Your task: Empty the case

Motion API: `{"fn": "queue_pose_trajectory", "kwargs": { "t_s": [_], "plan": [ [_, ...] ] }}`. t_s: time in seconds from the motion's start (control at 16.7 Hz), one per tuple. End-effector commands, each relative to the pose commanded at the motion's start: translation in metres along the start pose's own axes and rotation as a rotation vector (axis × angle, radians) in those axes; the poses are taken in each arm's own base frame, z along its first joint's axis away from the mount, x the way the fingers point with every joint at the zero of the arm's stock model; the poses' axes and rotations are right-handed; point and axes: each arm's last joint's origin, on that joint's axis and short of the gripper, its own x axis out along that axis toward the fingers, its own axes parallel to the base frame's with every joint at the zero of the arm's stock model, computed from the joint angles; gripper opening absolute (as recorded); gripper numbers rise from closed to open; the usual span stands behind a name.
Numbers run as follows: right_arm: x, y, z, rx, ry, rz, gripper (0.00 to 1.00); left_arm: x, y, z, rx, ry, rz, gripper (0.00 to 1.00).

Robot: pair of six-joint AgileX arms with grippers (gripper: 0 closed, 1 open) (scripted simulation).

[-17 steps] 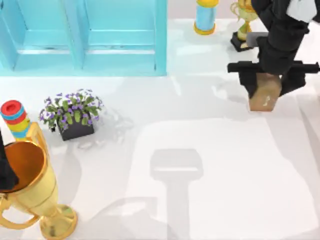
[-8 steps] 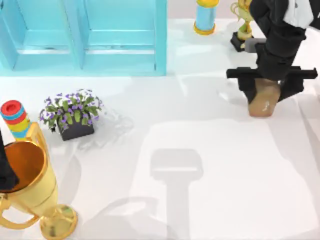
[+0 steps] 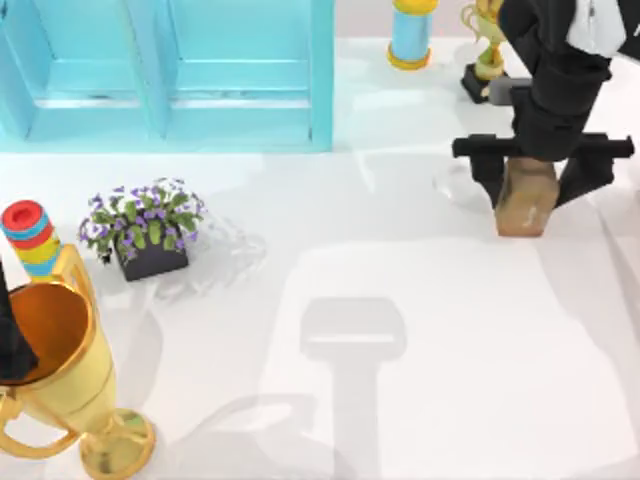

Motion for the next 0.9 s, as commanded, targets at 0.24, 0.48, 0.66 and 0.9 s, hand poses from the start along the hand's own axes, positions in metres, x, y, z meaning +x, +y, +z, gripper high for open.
{"fn": "queue_pose_trajectory", "kwargs": {
  "t_s": [0.24, 0.48, 0.66, 0.9],
  "plan": [
    [0.0, 0.0, 0.0, 0.0, 0.0, 0.0, 1.0, 0.0, 0.0, 0.0, 0.0, 0.0, 0.0, 1.0],
    [0.0, 0.0, 0.0, 0.0, 0.0, 0.0, 1.0, 0.0, 0.0, 0.0, 0.0, 0.0, 0.0, 1.0],
    [0.0, -0.001, 0.001, 0.004, 0.001, 0.0, 1.0, 0.0, 0.0, 0.0, 0.0, 0.0, 0.0, 1.0],
    [-0.025, -0.001, 0.004, 0.007, 0.006, -0.002, 1.0, 0.0, 0.0, 0.0, 0.0, 0.0, 0.0, 1.0]
  ]
}}
